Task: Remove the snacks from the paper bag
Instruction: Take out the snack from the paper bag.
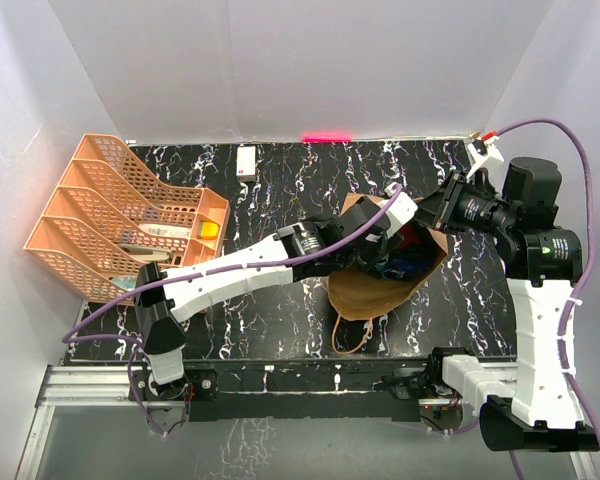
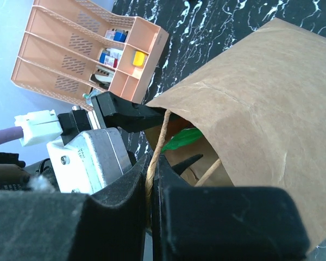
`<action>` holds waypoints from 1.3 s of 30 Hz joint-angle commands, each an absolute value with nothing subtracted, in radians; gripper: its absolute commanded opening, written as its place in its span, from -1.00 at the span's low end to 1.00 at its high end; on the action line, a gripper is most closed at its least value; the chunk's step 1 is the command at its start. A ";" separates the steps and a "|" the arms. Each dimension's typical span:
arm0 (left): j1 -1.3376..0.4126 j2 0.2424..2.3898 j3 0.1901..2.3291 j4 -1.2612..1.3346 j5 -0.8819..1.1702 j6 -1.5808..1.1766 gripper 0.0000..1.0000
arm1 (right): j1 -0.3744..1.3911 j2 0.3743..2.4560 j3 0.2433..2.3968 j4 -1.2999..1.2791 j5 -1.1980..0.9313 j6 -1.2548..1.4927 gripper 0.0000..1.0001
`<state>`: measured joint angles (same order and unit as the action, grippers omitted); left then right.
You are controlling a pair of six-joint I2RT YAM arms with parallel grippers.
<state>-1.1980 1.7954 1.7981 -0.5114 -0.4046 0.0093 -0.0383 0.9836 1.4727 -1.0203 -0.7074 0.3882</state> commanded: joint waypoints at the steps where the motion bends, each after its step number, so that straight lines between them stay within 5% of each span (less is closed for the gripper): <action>1: -1.192 1.772 1.739 -0.442 -0.477 0.049 0.08 | -0.032 0.937 1.500 -0.928 -0.722 0.430 -0.84; 23: -1.198 1.754 1.692 -0.405 -0.363 0.023 -0.23 | -0.032 0.801 1.489 -0.847 -0.642 0.477 -0.84; 39: -1.212 1.591 1.587 -0.311 -0.087 0.028 -0.79 | -0.032 0.751 1.426 -0.862 -0.581 0.476 -0.84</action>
<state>-1.2068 1.7088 1.6066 -0.3443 -0.1886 0.0116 -0.0391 0.7639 1.4235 -0.9916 -0.5713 0.4587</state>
